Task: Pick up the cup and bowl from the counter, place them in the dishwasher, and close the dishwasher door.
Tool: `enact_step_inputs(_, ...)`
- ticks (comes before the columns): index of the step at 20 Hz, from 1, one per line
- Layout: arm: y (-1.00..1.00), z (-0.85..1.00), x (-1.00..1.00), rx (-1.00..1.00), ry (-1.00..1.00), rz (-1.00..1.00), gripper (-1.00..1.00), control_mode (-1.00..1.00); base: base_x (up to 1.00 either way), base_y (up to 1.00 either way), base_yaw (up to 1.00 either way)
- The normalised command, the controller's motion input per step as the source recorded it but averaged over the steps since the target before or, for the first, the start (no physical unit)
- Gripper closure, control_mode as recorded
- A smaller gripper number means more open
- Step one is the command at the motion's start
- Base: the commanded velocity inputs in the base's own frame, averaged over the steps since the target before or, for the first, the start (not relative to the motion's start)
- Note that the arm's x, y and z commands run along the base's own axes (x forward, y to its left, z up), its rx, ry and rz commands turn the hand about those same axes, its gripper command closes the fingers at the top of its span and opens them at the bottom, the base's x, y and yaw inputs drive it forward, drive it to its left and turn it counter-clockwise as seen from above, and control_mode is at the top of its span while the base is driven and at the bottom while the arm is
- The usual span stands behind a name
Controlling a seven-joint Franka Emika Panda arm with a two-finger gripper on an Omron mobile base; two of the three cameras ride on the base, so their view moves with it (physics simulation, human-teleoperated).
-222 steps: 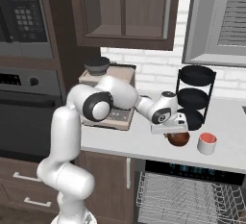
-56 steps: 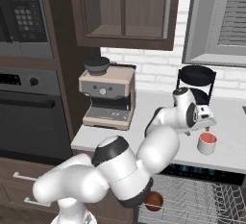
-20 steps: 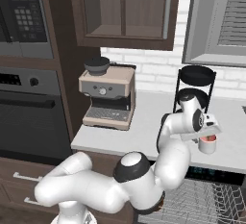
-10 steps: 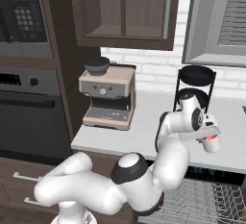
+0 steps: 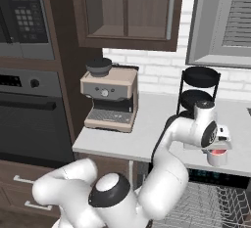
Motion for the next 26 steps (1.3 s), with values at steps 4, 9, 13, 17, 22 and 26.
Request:
enact_step_inputs(4,0.16,0.00,-1.00,0.28,-0.16,0.00,1.00,-1.00,0.00,0.00,0.00)
enact_step_inputs(9,0.26,-0.35,-0.84,0.33,-0.09,0.00,1.00,-1.00,0.00,0.00,0.00)
enact_step_inputs(13,0.41,-0.70,-0.04,0.22,0.00,0.09,1.00,-1.00,0.00,0.00,0.00)
enact_step_inputs(17,0.40,-0.76,0.00,0.16,0.00,0.07,1.00,-1.00,0.00,0.00,0.00)
enact_step_inputs(22,0.20,-0.69,0.00,0.18,-0.04,0.04,1.00,-1.00,0.00,0.00,0.00)
enact_step_inputs(26,0.00,-0.57,0.04,0.24,-0.16,0.00,1.00,-1.00,0.00,0.00,0.00)
